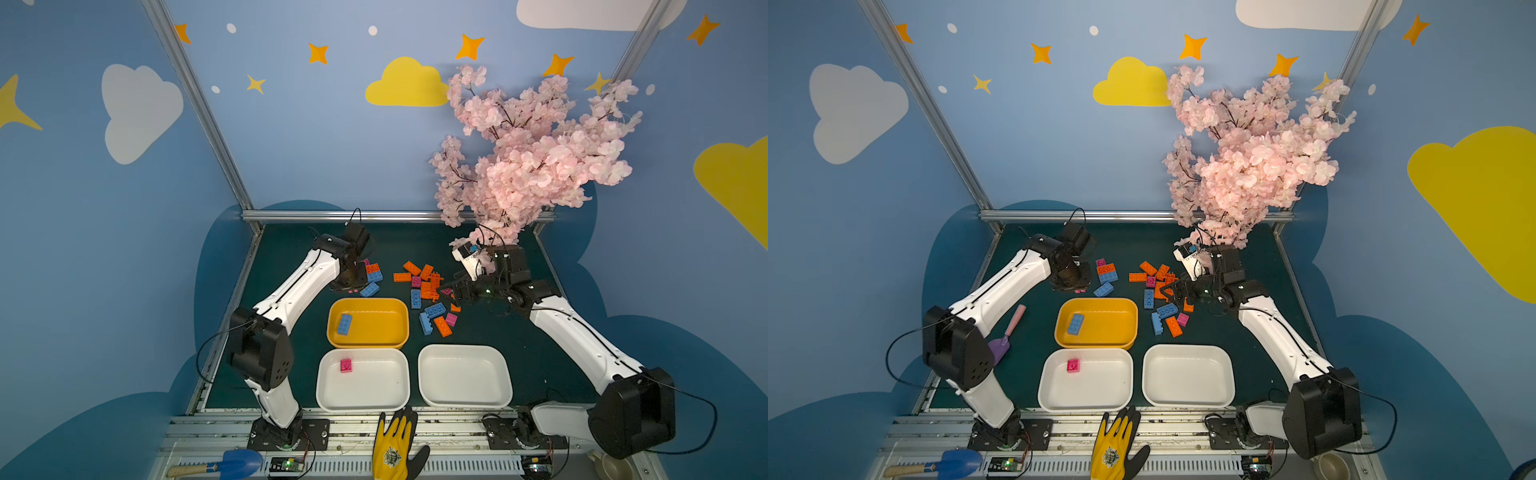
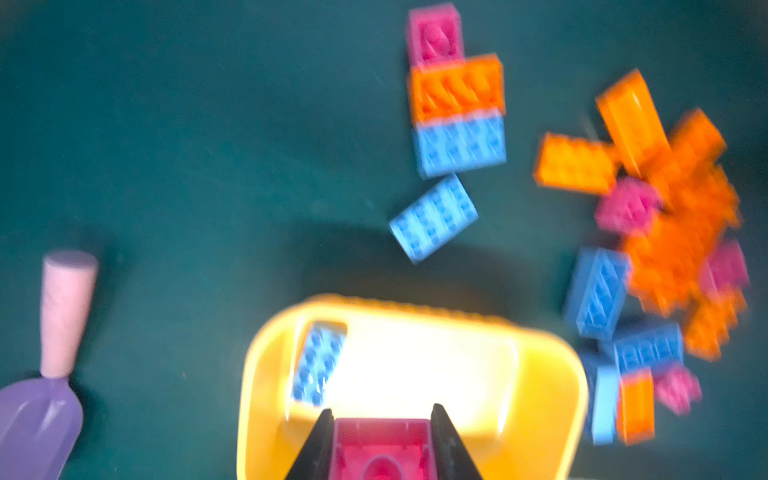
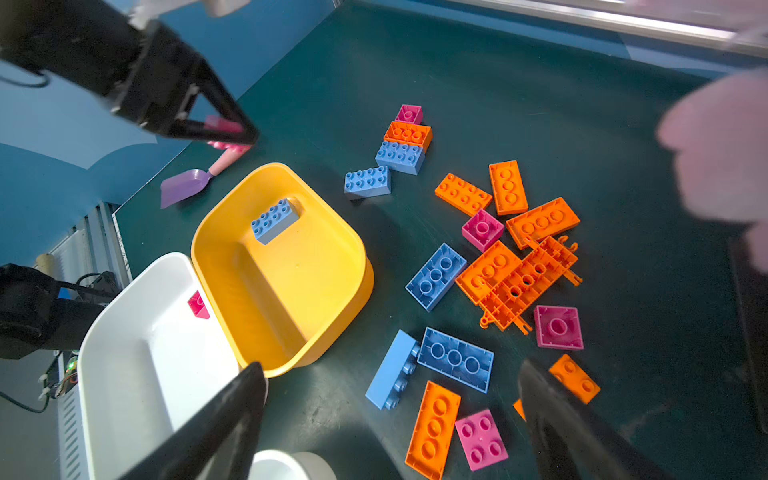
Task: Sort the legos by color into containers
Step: 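Carry the pink brick with the left gripper over the white bin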
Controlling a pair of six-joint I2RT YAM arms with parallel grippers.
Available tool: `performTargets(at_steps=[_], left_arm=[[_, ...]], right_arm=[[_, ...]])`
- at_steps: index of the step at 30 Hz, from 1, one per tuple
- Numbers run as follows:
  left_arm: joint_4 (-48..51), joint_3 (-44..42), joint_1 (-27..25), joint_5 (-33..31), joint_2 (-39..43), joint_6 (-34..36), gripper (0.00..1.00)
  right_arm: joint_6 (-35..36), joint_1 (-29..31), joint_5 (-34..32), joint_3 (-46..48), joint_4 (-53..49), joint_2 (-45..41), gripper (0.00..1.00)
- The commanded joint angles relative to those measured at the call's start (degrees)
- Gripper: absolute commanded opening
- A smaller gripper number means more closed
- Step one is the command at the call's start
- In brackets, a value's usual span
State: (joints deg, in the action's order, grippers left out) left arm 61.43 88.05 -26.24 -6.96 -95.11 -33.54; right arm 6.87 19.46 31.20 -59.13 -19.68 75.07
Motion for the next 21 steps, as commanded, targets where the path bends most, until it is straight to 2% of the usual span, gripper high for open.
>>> performTargets(at_steps=[1, 6, 12, 17, 21], left_arm=[[4.9, -6.0, -3.4, 6.8, 6.5, 2.3, 0.31], [4.9, -15.9, -7.4, 13.2, 14.3, -4.8, 0.31], [-3.6, -26.4, -14.1, 13.0, 17.0, -10.3, 0.32], [-11.5, -33.0, -16.2, 13.2, 16.0, -10.9, 0.34], [-10.6, -35.4, -16.2, 8.4, 14.2, -7.8, 0.35]], right_arm=[[0.8, -0.3, 1.3, -0.1, 0.4, -0.4, 0.94], [1.9, -0.3, 2.2, -0.6, -0.6, 0.4, 0.93], [2.1, -0.2, 3.2, -0.4, -1.2, 0.7, 0.93], [2.3, -0.2, 2.8, -0.3, -2.4, 0.1, 0.94], [2.8, -0.2, 1.9, 0.4, -2.8, -0.9, 0.94]])
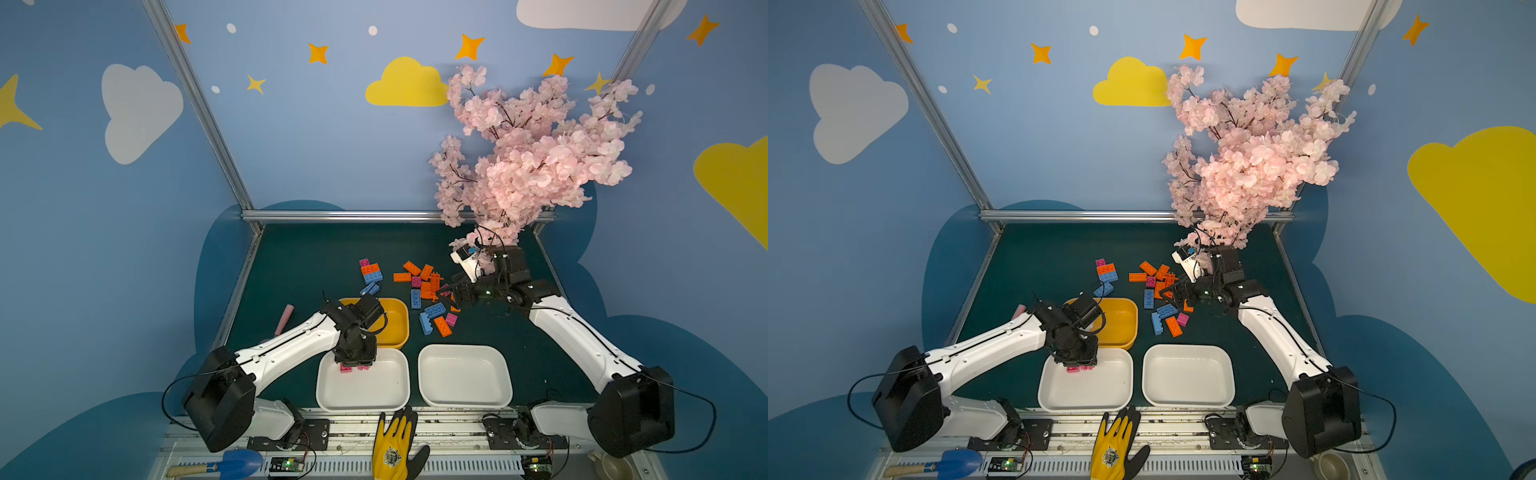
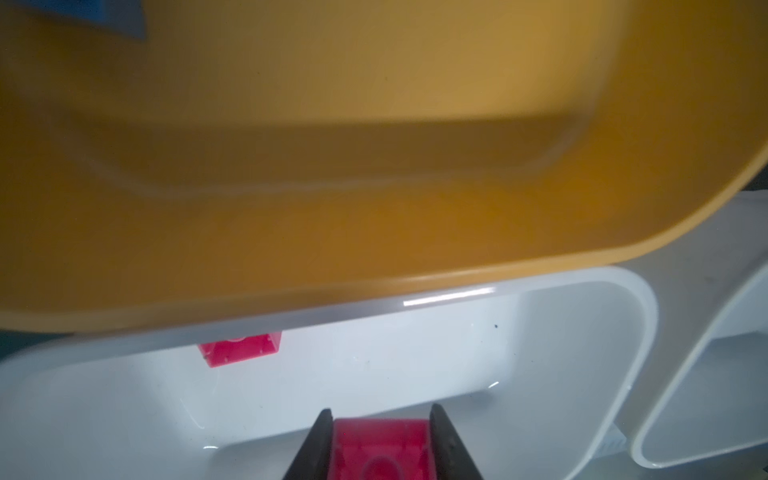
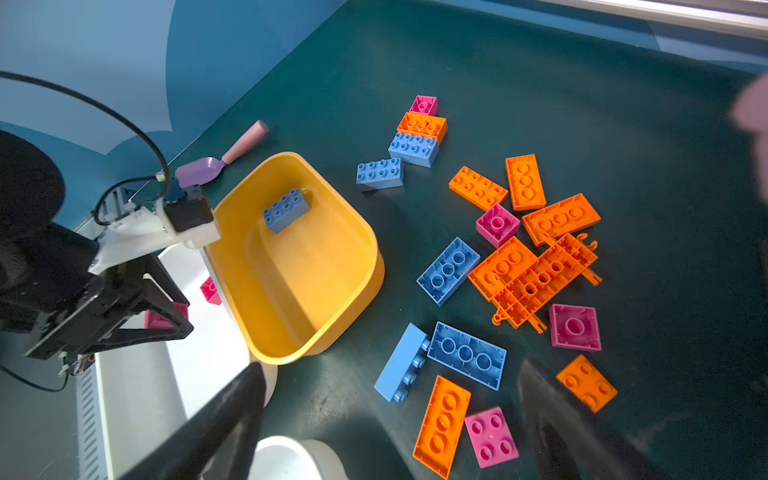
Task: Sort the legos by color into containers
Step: 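Carry the pink brick with the left gripper over the white bin, then open the left gripper to drop the pink brick into the white bin, then move the left gripper back to the pile and grasp a third pink brick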
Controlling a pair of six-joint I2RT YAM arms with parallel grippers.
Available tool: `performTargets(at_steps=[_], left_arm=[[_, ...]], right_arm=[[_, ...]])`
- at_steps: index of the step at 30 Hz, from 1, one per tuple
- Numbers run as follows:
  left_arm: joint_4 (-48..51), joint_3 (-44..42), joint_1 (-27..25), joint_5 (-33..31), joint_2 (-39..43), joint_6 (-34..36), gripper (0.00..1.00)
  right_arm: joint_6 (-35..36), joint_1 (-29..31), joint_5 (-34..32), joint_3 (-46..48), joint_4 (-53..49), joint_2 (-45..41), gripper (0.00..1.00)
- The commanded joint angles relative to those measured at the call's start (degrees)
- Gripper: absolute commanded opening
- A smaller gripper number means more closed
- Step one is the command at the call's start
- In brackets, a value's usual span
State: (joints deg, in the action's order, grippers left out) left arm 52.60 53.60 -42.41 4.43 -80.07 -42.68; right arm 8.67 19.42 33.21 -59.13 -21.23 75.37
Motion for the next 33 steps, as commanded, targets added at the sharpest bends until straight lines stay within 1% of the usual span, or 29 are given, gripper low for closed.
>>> performTargets(at_steps=[1, 3, 5, 7, 9, 14, 18, 22, 24, 25, 27, 30, 33], left_arm=[[-1.4, -1.3, 0.0, -4.2, -1.3, 1.9, 0.36], [-0.3, -1.9, 0.0, -5.8, -2.2, 2.8, 0.39], [0.9, -1.6, 0.0, -6.9, -2.2, 3.4, 0.44], [1.3, -1.0, 0.2, -6.9, -1.7, 3.9, 0.51], [2.6, 0.6, 1.0, -6.3, -1.5, 4.6, 0.53], [11.9, 10.3, 5.3, -5.8, -2.5, 9.5, 0.6], [15.1, 18.9, 9.6, -4.4, -4.0, 13.2, 0.65], [13.1, 25.4, 14.1, -4.3, -7.1, 15.1, 0.7], [9.4, 27.6, 16.8, -4.3, -9.4, 15.6, 0.74], [7.7, 28.5, 17.8, -4.2, -10.7, 15.8, 0.74], [4.6, 31.5, 19.5, -4.3, -14.1, 16.3, 0.75], [2.6, 37.7, 21.7, -5.3, -21.1, 16.4, 0.76], [-0.9, 43.0, 24.0, -4.3, -28.5, 15.9, 0.76]], right_arm=[[1.2, -0.2, -0.2, 0.6, -1.4, -1.5, 0.94], [1.1, -0.2, -0.3, 0.9, -1.5, -1.8, 0.94], [1.2, -0.2, -0.3, 1.1, -1.6, -2.2, 0.94], [1.2, -0.2, -0.3, 1.4, -1.8, -2.4, 0.93], [1.0, -0.2, -0.2, 1.5, -1.9, -2.6, 0.94], [-0.2, -0.2, 0.8, 1.7, -1.3, -2.6, 0.94], [-0.4, -0.2, 0.9, 1.6, -1.0, -2.4, 0.94], [-0.4, -0.2, 0.6, 0.7, -0.6, -1.6, 0.94], [-0.5, -0.2, 0.3, 0.3, -0.3, -1.3, 0.94], [-0.7, -0.2, 0.1, 0.2, 0.2, -1.1, 0.94], [-0.9, -0.2, -0.2, -0.1, 0.5, -0.8, 0.94], [-1.2, -0.3, -0.8, -0.6, 1.0, -0.3, 0.94], [-1.3, -0.3, -1.2, -0.8, 1.6, 0.1, 0.94]])
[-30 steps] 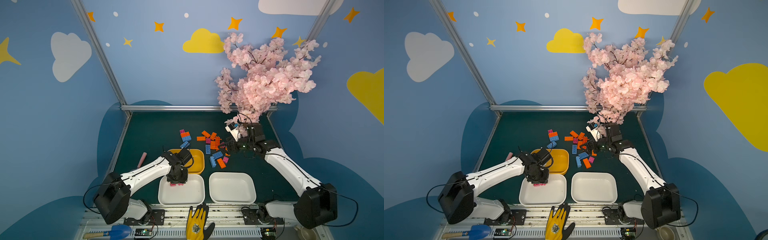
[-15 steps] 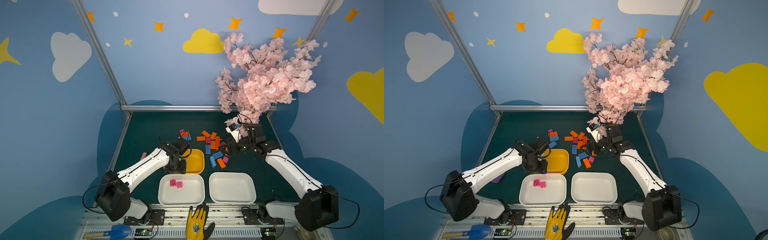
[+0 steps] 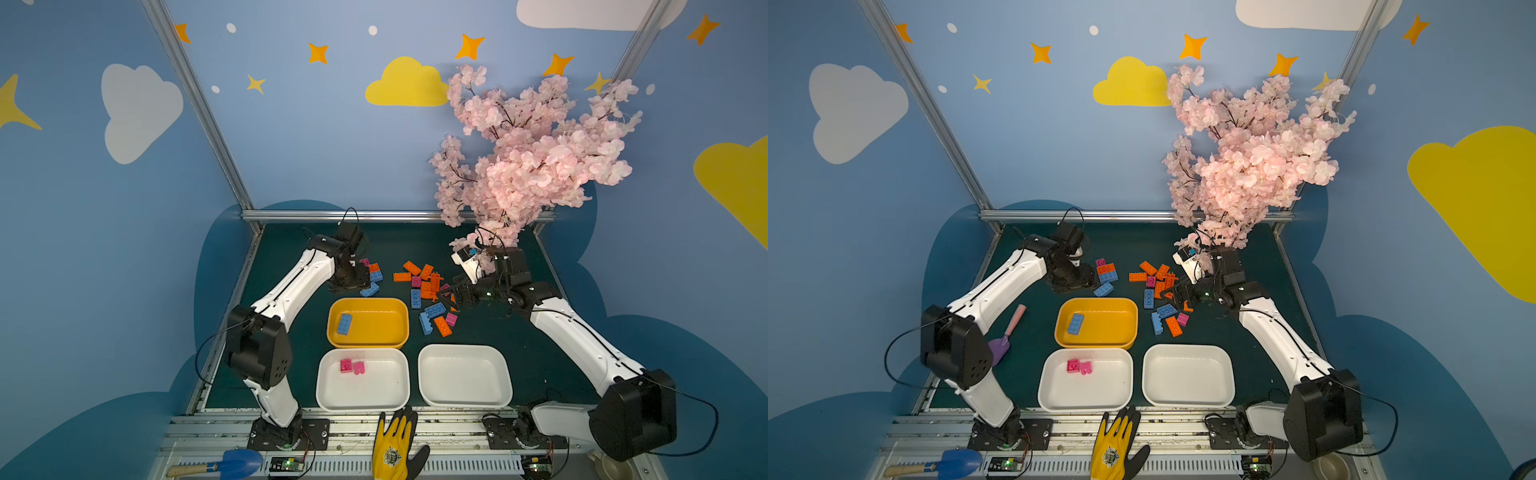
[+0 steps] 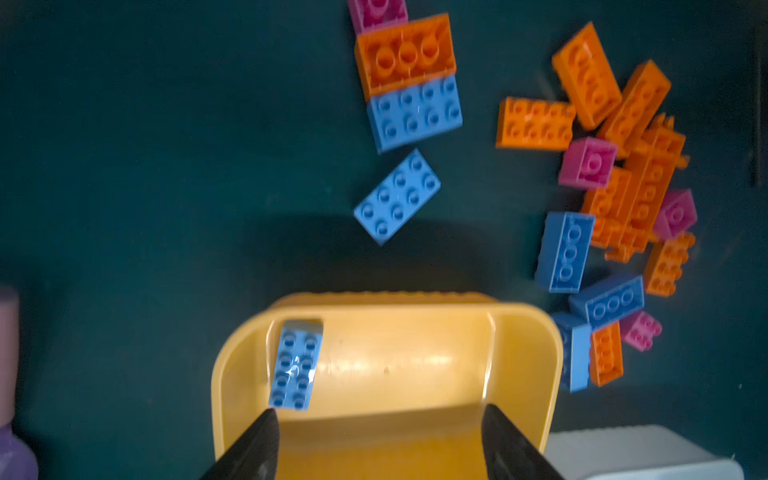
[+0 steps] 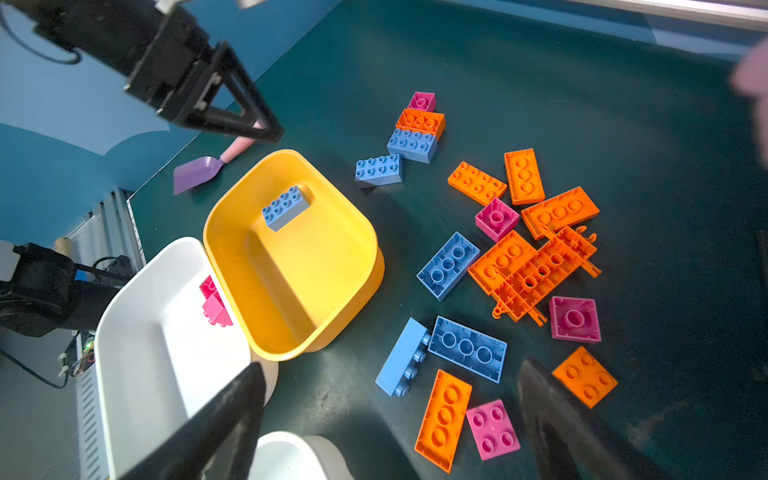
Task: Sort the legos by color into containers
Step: 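Move the left gripper back to the pile and grasp a third pink brick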
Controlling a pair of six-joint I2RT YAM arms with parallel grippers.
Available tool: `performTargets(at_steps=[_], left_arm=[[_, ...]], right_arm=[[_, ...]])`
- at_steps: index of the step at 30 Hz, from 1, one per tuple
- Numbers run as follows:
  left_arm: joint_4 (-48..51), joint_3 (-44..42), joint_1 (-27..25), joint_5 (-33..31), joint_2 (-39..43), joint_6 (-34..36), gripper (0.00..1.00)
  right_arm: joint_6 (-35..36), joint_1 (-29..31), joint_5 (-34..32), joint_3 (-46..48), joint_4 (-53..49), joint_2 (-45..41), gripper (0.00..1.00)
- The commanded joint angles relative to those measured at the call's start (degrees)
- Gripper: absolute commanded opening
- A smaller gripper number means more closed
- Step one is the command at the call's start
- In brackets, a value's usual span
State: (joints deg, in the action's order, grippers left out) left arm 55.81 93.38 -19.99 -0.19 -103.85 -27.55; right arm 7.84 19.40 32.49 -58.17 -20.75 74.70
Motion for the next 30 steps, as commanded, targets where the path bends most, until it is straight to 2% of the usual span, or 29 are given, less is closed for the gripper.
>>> performTargets(at_steps=[1, 9, 17, 20, 25, 30], left_arm=[[-5.0, 5.6, 2.1, 1.1, -7.6, 1.3, 0.76], [-3.6, 24.8, 3.7, -2.8, -26.1, -0.4, 0.76], [2.2, 46.1, 4.6, -3.5, -42.2, -1.3, 0.74], [1.7, 47.6, 5.4, -3.4, -43.9, -1.9, 0.72], [2.2, 50.0, 5.4, -6.7, -45.9, -1.2, 0.68], [1.7, 50.2, 5.2, -5.8, -47.6, -1.5, 0.63]], right_arm=[[-0.5, -0.3, -0.5, -1.9, 1.1, 1.0, 0.93], [-0.7, -0.3, -0.8, -2.4, 1.4, 1.1, 0.94], [-2.8, -0.3, 3.8, -3.4, 2.2, 1.7, 0.94], [-3.0, -0.2, 5.8, -4.0, 1.3, 1.8, 0.94], [-3.0, -0.2, 6.6, -4.2, 0.0, 1.5, 0.94], [-3.1, -0.1, 6.6, -4.3, -0.8, 1.3, 0.94]])
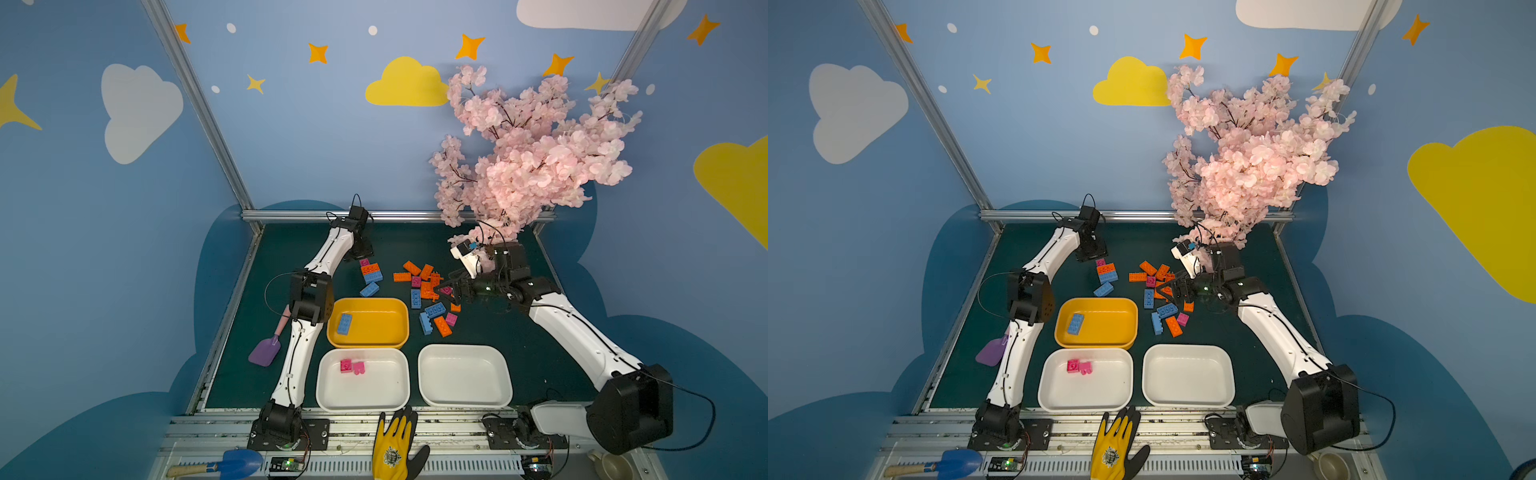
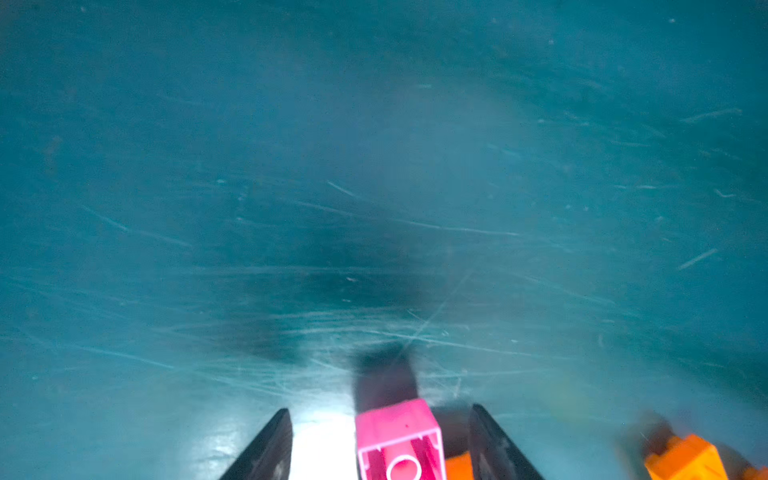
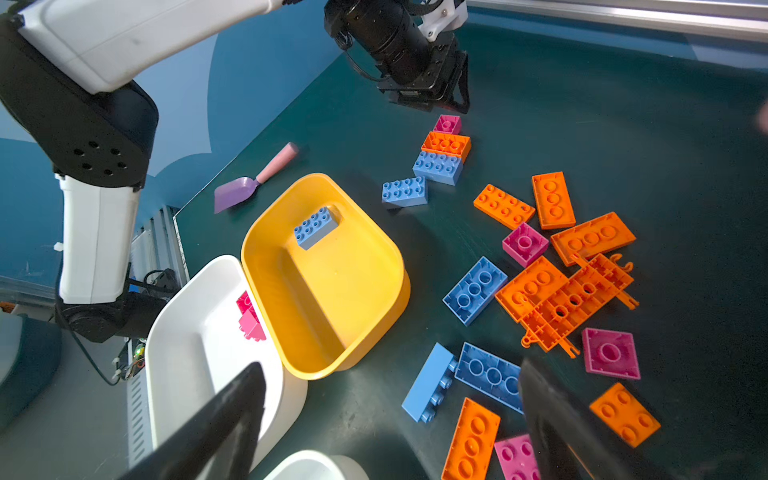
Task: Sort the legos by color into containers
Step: 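Move the left gripper back to the pile and grasp a third pink brick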
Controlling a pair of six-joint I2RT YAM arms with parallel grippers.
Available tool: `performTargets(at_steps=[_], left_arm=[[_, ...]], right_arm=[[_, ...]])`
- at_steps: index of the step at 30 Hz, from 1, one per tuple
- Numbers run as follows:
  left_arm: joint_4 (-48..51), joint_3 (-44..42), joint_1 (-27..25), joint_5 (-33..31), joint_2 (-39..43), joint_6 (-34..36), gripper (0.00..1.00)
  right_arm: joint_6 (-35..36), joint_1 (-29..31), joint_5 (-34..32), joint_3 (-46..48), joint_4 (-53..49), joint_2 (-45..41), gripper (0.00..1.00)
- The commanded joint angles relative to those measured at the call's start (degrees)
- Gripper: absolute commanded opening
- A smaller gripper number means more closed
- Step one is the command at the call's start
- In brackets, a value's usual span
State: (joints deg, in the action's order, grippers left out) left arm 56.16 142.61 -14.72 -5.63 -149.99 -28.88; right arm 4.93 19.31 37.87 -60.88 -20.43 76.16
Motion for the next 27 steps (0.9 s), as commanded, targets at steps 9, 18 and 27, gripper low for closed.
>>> performTargets(at_steps=[9, 18, 27], left_arm=[[1.5, 1.0, -0.7, 0.3, -2.5, 0.1, 0.55], [2.0, -1.1, -1.1, 0.3, -2.1, 0.4, 0.46], [2.8, -1.9, -0.8, 0.1, -1.9, 1.6, 0.27]], right_arm=[[0.0, 0.0, 0.6, -1.2, -2.7, -1.2, 0.94], [0.5, 0.0, -0.3, -1.3, -3.6, -1.6, 0.94], [0.3, 0.0, -0.9, -1.3, -4.4, -2.4, 0.94]])
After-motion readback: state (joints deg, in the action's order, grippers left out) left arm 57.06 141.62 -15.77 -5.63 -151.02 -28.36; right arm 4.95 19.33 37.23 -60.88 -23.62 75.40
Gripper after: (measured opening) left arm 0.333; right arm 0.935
